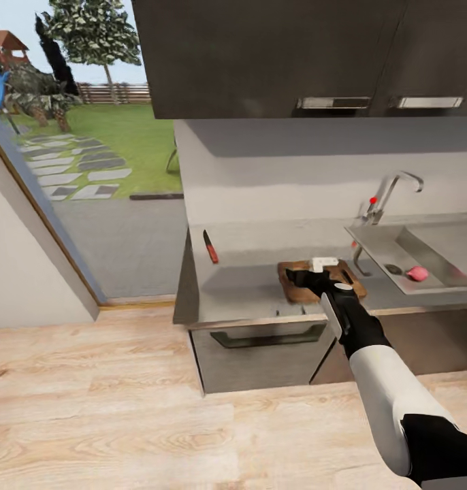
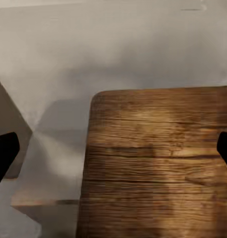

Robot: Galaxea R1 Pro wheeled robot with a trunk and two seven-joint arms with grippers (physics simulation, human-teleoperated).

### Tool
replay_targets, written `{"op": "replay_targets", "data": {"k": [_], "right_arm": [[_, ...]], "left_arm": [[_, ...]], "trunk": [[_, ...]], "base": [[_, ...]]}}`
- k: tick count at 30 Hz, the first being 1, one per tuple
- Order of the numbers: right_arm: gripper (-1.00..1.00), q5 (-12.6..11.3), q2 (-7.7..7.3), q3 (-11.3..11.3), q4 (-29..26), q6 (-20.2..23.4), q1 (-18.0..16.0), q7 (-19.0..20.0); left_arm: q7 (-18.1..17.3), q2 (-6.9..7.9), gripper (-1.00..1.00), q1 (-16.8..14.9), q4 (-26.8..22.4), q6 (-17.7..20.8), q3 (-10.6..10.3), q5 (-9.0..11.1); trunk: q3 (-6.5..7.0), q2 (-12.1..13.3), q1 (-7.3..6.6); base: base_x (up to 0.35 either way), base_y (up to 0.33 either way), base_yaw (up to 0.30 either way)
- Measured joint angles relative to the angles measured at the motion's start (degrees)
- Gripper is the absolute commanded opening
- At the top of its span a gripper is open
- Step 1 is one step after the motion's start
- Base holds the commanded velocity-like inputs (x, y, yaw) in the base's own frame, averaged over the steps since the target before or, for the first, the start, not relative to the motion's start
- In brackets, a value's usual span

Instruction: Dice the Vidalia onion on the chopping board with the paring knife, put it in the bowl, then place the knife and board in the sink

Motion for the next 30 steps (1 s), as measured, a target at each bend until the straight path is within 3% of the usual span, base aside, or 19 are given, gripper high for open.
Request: {"op": "replay_targets", "data": {"k": [13, 21, 30], "right_arm": [[1.0, 0.0, 0.0, 0.0, -0.07, -0.07, -0.03, 0.05], [1.0, 0.0, -0.14, -0.07, -0.12, -0.08, -0.01, 0.08], [1.0, -0.04, -1.78, -0.14, -0.15, -0.05, -0.03, 0.08]], "left_arm": [[0.0, 0.0, 1.0, 0.0, 0.0, 0.0, 0.0, 0.01], [0.0, 0.0, 1.0, 0.0, -0.01, 0.05, 0.01, 0.03], [0.0, 0.0, 1.0, 0.0, -0.01, 0.1, 0.0, -0.04]], "trunk": [[0.55, 0.01, -0.02], [0.86, 0.0, -0.03], [1.19, 0.0, -0.04]], "base": [[-0.023, -0.313, -0.205], [0.13, -0.292, -0.201], [0.163, -0.279, -0.2]]}}
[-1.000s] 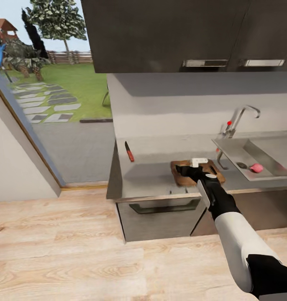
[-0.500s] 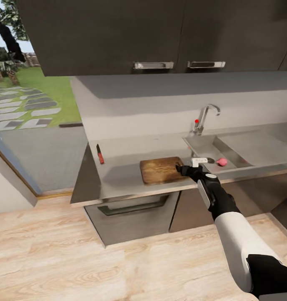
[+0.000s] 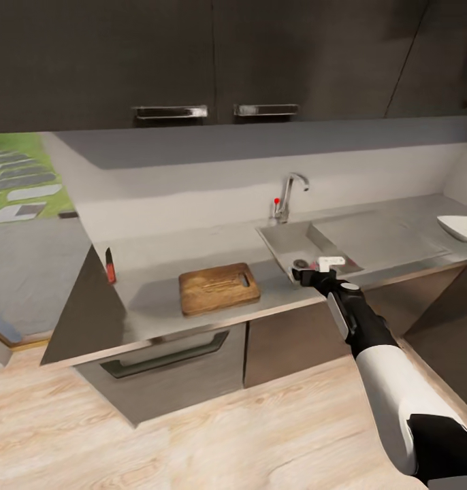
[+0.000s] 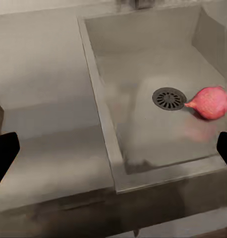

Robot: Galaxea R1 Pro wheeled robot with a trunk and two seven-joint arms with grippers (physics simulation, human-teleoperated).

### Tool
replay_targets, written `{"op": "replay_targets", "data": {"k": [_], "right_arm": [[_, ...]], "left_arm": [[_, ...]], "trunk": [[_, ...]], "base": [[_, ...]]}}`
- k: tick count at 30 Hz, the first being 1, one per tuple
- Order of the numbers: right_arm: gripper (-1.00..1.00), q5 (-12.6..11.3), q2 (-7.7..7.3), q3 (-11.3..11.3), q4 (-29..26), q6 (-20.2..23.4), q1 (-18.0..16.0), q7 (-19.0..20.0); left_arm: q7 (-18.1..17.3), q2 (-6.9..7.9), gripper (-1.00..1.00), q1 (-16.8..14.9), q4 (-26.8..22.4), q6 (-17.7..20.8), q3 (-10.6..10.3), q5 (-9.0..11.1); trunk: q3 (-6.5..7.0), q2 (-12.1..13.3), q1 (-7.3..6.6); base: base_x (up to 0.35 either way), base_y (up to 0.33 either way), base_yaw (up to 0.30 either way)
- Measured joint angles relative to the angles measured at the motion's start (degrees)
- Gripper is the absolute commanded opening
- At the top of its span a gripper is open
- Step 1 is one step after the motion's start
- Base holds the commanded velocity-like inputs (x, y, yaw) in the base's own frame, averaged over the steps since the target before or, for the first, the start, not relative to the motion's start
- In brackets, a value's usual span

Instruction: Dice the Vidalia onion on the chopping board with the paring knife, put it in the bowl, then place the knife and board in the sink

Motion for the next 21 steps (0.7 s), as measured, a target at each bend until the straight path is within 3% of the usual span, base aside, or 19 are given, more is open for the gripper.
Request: {"op": "replay_targets", "data": {"k": [21], "right_arm": [[1.0, -0.01, -1.17, -0.16, -4.39, -0.21, 0.02, 0.0]], "left_arm": [[0.08, 0.07, 1.0, 0.0, -0.24, -0.09, 0.01, -0.09]], "trunk": [[0.64, 0.0, 0.0]], "base": [[0.207, -0.243, -0.199]]}}
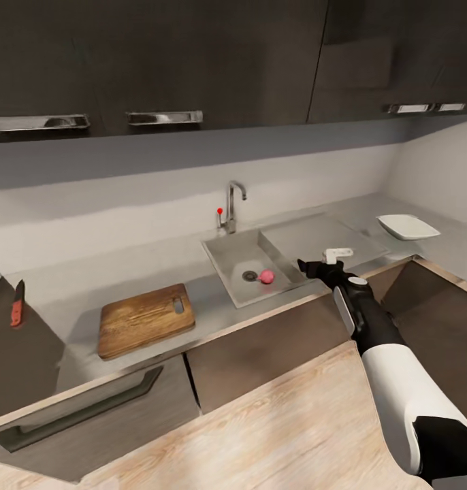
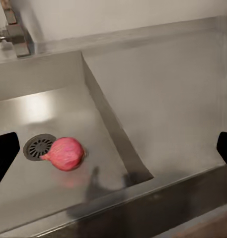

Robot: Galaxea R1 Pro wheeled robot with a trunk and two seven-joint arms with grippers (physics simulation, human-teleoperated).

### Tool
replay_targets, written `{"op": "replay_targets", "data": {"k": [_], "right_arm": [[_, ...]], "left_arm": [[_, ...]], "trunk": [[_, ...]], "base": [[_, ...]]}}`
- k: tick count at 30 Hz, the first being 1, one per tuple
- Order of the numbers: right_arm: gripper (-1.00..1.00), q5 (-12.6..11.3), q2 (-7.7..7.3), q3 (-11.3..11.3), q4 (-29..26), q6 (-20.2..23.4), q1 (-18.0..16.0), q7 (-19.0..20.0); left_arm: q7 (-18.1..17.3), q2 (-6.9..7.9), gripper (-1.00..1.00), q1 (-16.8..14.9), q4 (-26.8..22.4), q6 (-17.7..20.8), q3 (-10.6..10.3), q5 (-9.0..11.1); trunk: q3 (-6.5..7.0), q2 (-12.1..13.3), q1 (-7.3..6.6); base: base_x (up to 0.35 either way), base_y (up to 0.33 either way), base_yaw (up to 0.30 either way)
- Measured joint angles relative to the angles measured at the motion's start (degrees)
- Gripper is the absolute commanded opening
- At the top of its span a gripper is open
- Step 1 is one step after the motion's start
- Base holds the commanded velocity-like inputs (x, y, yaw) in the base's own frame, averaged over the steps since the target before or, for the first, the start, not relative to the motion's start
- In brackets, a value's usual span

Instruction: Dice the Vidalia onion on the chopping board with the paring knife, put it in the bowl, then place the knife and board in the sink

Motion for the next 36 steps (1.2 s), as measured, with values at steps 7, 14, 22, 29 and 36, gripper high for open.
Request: {"op": "replay_targets", "data": {"k": [7, 14, 22, 29, 36], "right_arm": [[1.0, -0.03, -0.12, 0.01, -0.43, 0.0, -0.01, 0.0], [1.0, -0.04, -0.13, 0.02, -0.44, 0.0, -0.02, 0.0], [1.0, -0.04, -0.1, 0.07, -1.39, 0.09, 0.0, 0.0], [1.0, -0.06, -0.13, 0.09, -2.47, 0.03, 0.01, 0.06], [1.0, -0.19, 0.28, 0.26, -3.47, 0.02, 0.01, 0.09]], "left_arm": [[0.0, 0.02, 1.0, 0.0, -0.02, 0.0, 0.0, 0.0], [0.0, 0.02, 1.0, 0.0, -0.02, -0.01, 0.0, 0.0], [0.01, 0.08, 1.0, 0.0, -0.08, 0.0, 0.0, 0.0], [0.01, 0.17, 1.0, 0.0, -0.11, -0.05, 0.02, 0.0], [0.07, 0.24, 1.0, 0.02, -0.13, -0.07, 0.05, 0.0]], "trunk": [[0.15, -0.01, 0.0], [0.51, 0.0, 0.0], [1.03, 0.0, 0.0], [1.5, 0.0, 0.0], [1.71, 0.0, 0.02]], "base": [[0.213, -0.239, -0.191], [0.213, -0.239, -0.184], [0.213, -0.238, -0.185], [0.213, -0.236, -0.185], [0.086, -0.092, -0.061]]}}
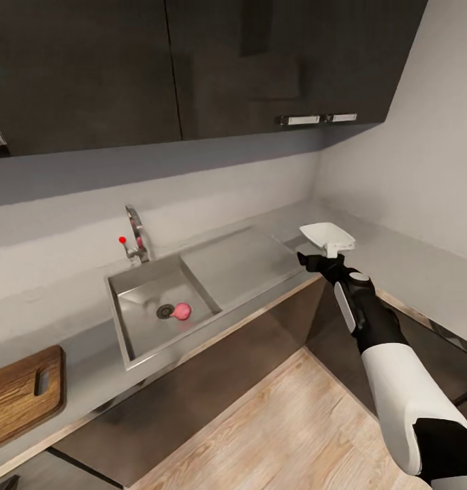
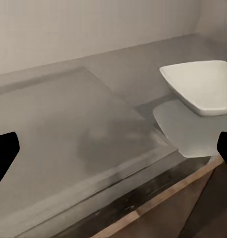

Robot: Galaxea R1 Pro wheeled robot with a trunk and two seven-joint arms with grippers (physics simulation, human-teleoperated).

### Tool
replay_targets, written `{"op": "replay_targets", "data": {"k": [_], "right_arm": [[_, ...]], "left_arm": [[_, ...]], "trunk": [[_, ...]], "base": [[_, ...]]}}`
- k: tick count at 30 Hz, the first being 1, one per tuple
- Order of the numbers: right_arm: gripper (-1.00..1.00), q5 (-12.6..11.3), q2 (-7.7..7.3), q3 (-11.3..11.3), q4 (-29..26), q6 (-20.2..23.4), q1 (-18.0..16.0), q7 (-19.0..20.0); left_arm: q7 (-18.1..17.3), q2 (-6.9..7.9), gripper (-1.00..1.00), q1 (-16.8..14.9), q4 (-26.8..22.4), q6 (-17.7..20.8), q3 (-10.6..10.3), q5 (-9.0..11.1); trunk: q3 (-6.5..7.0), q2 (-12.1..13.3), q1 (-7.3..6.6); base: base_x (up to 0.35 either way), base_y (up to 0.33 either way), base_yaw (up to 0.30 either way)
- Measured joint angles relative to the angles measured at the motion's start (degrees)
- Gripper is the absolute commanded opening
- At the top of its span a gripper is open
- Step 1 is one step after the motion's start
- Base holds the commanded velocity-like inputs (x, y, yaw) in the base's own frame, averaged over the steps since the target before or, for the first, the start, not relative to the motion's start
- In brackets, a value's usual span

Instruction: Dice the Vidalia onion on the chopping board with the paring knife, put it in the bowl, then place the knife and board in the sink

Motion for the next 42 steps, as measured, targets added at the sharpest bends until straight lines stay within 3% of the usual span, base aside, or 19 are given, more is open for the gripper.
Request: {"op": "replay_targets", "data": {"k": [12, 42], "right_arm": [[1.0, 0.07, -0.18, -0.09, -3.8, 0.24, 0.01, 0.0], [1.0, 0.23, -0.48, -0.22, -4.07, 0.5, 0.02, 0.12]], "left_arm": [[0.04, 0.13, 1.0, 0.0, -0.02, -0.12, 0.02, 0.08], [0.03, 0.14, 1.0, -0.01, 0.07, -0.02, 0.02, 0.08]], "trunk": [[0.01, -0.01, -0.01], [0.01, 0.0, -0.02]], "base": [[0.028, -0.015, -0.003], [0.253, -0.175, 0.0]]}}
